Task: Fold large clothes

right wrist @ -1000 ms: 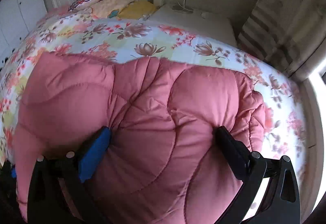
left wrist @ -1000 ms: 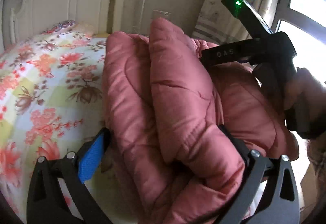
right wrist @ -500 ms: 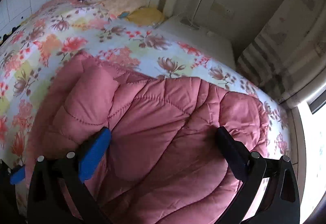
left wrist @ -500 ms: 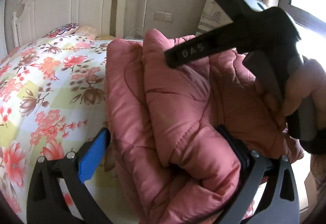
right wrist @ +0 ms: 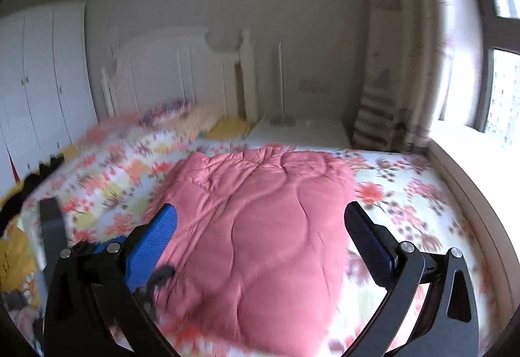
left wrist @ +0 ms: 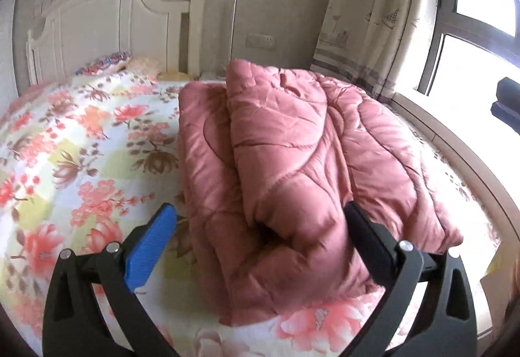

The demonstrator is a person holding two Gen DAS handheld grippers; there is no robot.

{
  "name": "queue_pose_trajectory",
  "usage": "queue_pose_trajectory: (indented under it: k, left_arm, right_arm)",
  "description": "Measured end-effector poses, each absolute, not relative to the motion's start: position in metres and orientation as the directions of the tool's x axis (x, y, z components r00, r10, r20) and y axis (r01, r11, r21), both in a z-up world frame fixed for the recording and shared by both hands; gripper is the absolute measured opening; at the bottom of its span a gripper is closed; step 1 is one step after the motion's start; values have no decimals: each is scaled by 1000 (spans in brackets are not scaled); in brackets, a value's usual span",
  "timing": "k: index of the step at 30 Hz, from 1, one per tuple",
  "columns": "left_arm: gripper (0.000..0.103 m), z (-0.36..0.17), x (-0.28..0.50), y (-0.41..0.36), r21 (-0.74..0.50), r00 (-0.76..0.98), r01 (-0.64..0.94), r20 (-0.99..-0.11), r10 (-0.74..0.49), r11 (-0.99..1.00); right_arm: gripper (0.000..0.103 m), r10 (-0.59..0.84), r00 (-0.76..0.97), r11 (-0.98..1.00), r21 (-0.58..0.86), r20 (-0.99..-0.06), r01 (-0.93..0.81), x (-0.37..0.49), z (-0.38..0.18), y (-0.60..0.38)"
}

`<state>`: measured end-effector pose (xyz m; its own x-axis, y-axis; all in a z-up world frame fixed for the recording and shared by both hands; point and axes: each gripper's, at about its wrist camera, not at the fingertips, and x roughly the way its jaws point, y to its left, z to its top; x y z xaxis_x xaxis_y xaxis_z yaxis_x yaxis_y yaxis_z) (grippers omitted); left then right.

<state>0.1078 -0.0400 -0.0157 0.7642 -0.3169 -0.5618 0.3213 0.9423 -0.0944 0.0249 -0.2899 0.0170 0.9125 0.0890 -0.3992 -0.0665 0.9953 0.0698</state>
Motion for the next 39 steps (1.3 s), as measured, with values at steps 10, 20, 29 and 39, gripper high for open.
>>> queue_pose_trajectory:
  k: [10, 20, 29, 39]
  left_arm:
    - [101, -18, 101, -56, -22, 735, 312, -628, -256, 950]
    - [101, -46, 114, -32, -171, 649, 350, -665, -370, 921]
    - [101, -16, 94, -25, -127, 713, 320, -621, -327, 939]
    - [101, 102, -8, -15, 116, 972, 141, -204, -115, 983]
  right_arm:
    - [99, 22, 929, 997, 75, -370, 6, -5, 23, -311]
    - [98, 48, 731, 995, 96, -681, 25, 83, -94, -302]
    - [99, 38, 813, 999, 18, -582, -33, 31, -32, -293]
    - [99, 53, 945, 999, 6, -322, -54, -54, 60, -288]
